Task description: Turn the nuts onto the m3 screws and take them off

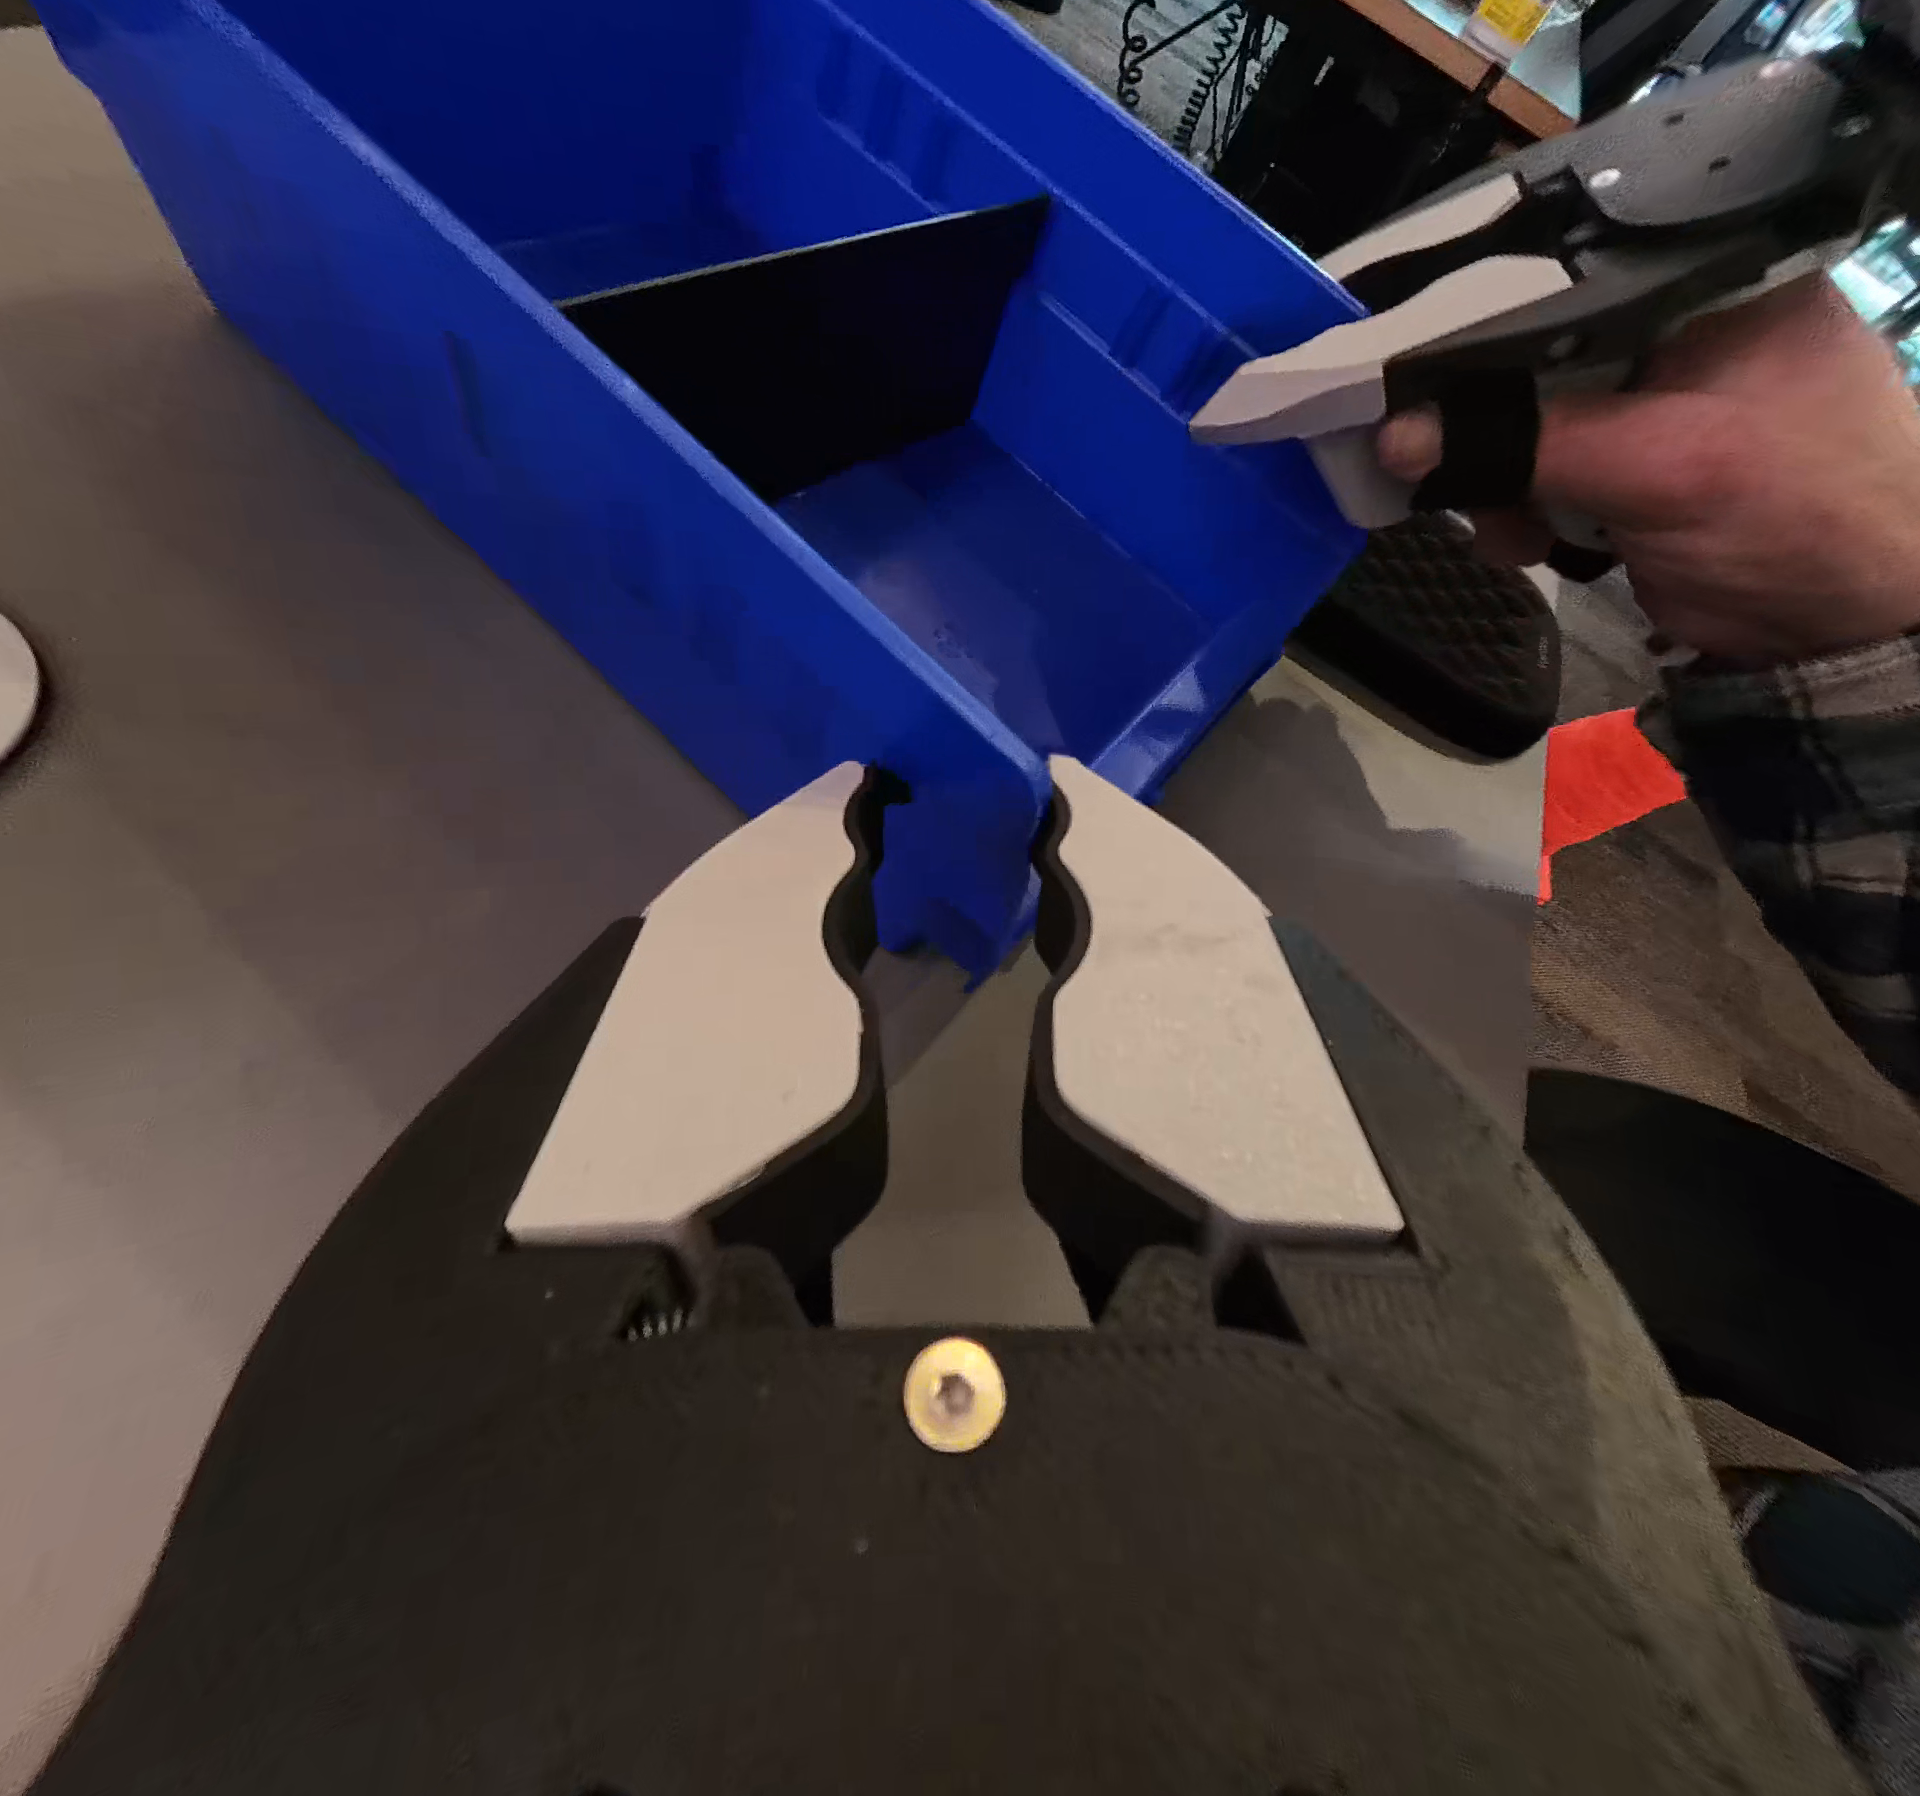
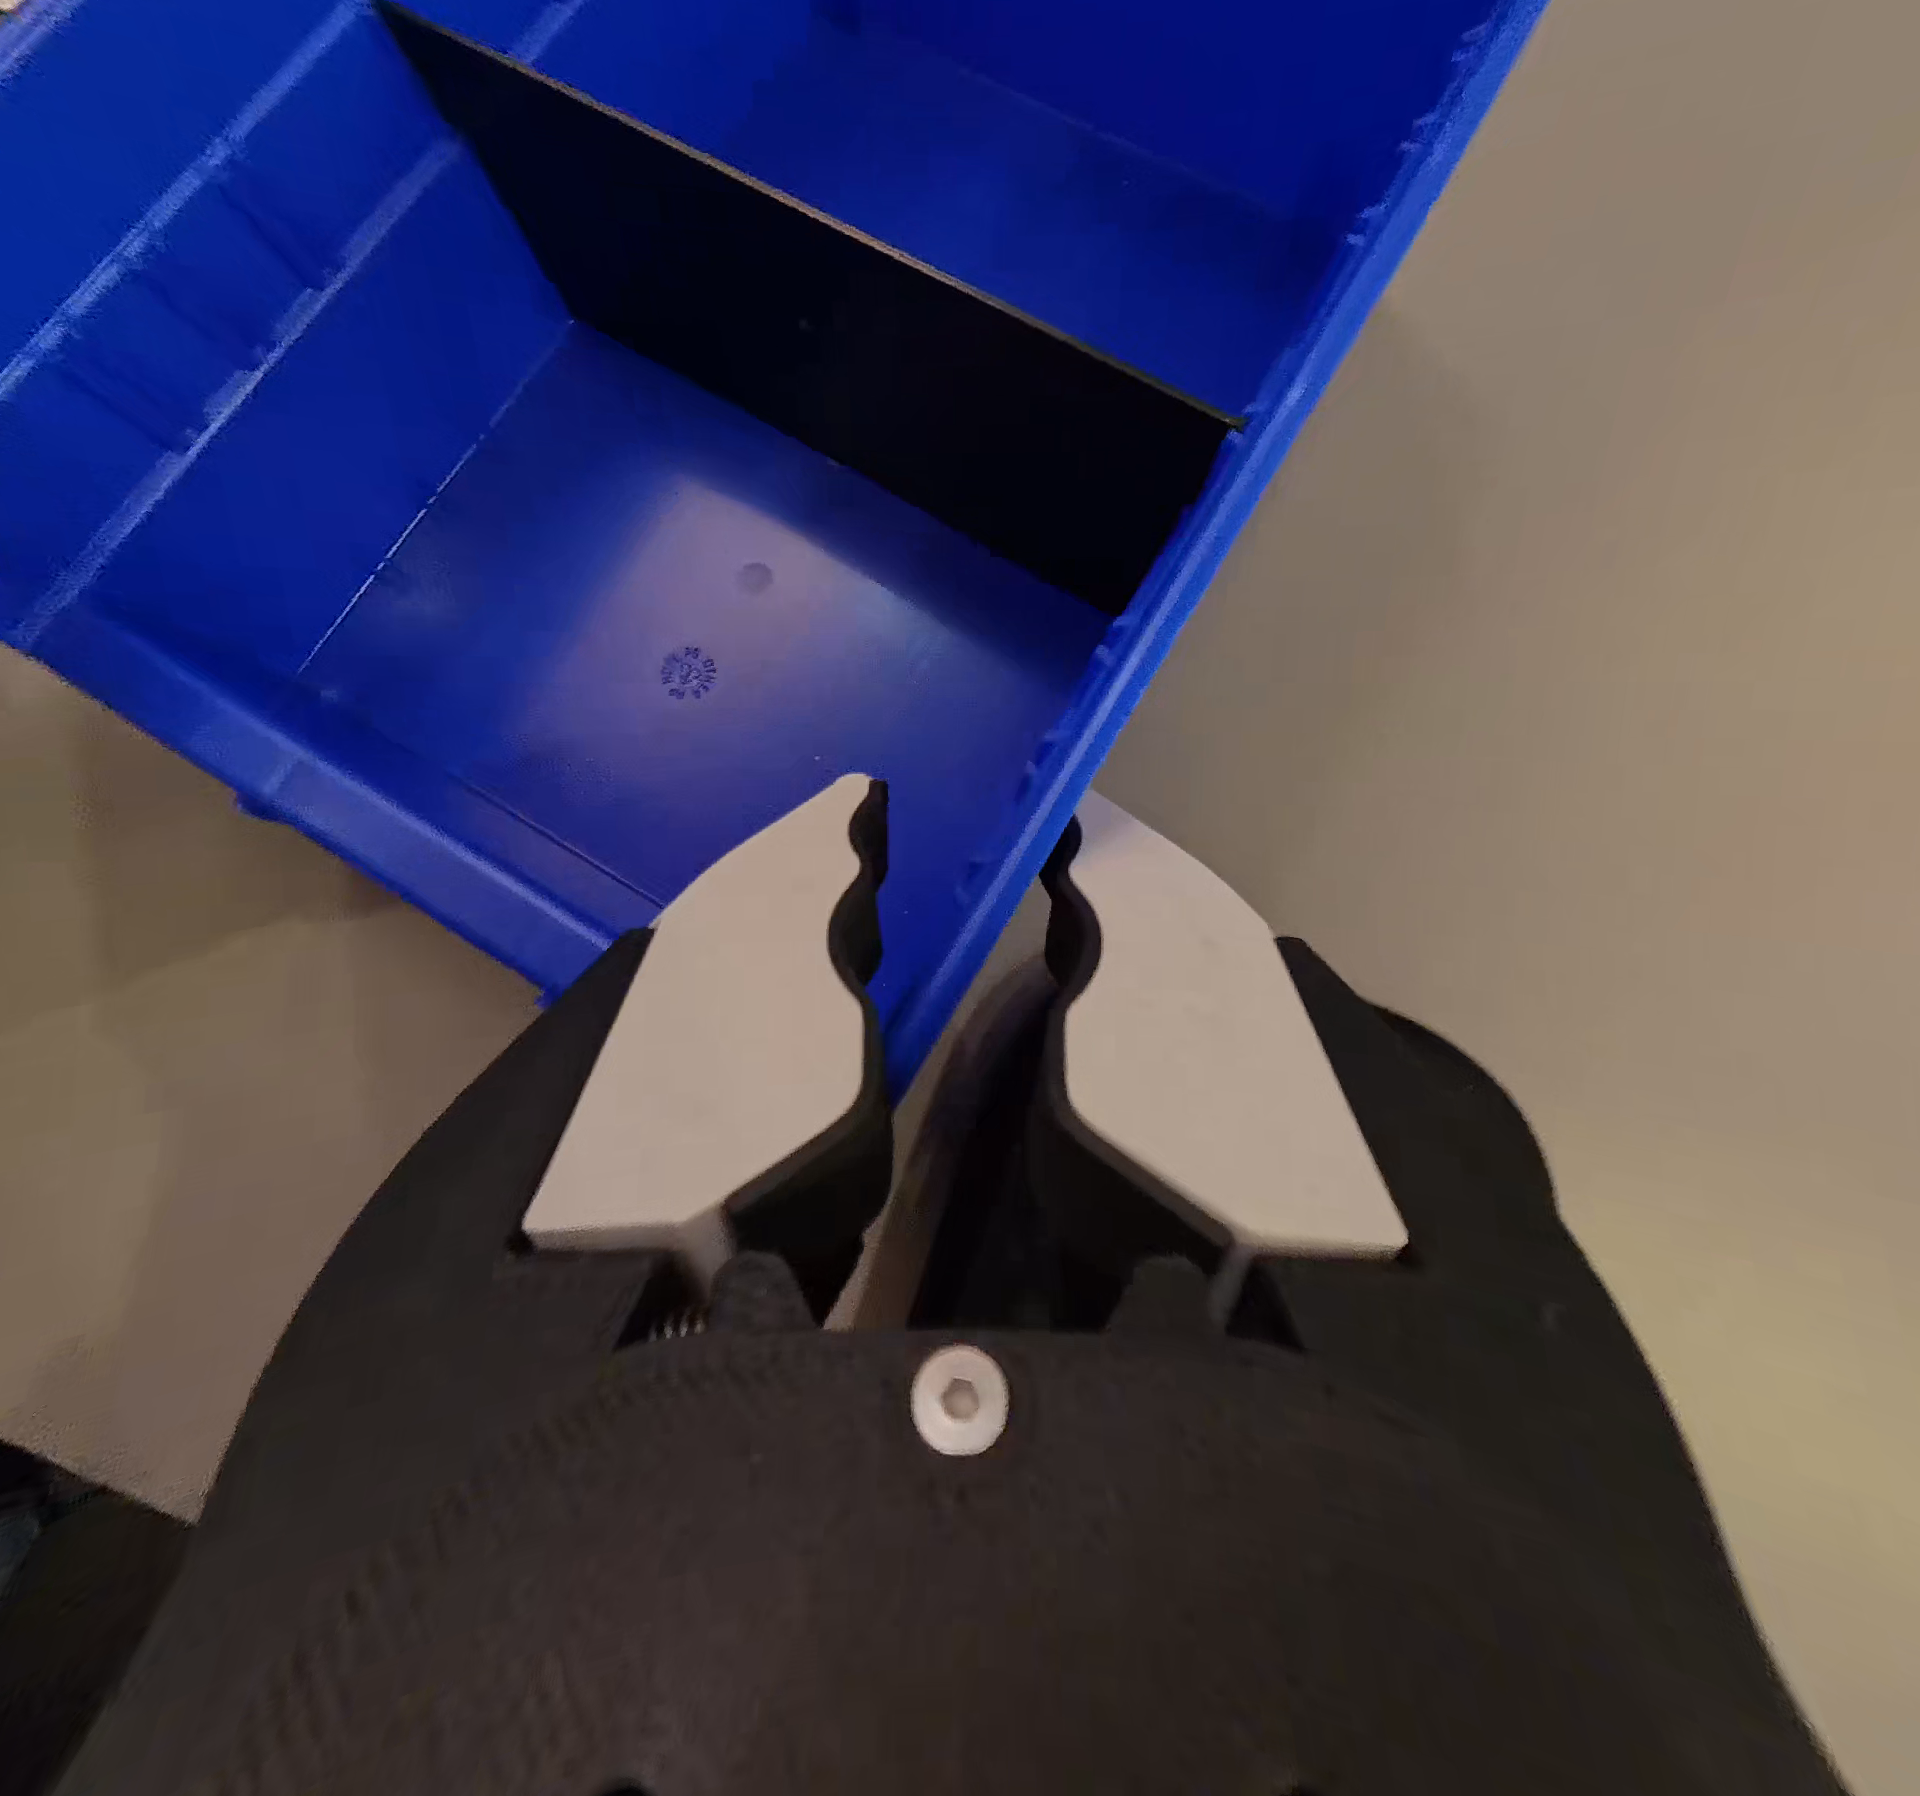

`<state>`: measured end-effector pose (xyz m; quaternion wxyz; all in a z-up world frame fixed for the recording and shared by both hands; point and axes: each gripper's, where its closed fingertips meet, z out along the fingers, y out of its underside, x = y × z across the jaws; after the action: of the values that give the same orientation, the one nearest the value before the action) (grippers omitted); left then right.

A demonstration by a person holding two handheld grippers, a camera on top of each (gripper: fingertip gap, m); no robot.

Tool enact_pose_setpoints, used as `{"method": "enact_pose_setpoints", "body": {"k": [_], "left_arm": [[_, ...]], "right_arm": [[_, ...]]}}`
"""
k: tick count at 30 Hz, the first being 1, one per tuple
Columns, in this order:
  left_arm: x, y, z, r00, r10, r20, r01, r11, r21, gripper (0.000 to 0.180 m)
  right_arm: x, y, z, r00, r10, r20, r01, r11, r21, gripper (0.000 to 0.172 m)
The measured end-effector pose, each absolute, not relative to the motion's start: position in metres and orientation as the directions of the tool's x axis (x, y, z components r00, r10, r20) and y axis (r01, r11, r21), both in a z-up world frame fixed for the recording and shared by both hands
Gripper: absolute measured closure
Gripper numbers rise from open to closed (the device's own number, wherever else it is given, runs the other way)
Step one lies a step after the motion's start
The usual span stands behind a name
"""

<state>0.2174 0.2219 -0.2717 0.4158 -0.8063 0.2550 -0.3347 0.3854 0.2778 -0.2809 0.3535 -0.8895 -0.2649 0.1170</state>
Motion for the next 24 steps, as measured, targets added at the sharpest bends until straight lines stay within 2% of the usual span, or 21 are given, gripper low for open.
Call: {"method": "enact_pose_setpoints", "body": {"k": [14, 21, 24], "left_arm": [[0.260, 0.288, -0.275, 0.640, -0.679, 0.360, -0.134, -0.560, -0.818, 0.143], [0.276, 0.337, -0.277, 0.680, -0.654, 0.333, -0.128, -0.552, -0.824, 0.142], [0.286, 0.354, -0.287, 0.680, -0.656, 0.328, -0.150, -0.562, -0.814, 0.133]], "right_arm": [[0.424, 0.375, -0.284, 0.853, 0.519, 0.043, 0.437, -0.668, -0.602, 0.160], [0.438, 0.431, -0.285, 0.852, 0.521, 0.057, 0.449, -0.670, -0.591, 0.161], [0.440, 0.453, -0.285, 0.853, 0.520, 0.054, 0.446, -0.671, -0.592, 0.162]]}}
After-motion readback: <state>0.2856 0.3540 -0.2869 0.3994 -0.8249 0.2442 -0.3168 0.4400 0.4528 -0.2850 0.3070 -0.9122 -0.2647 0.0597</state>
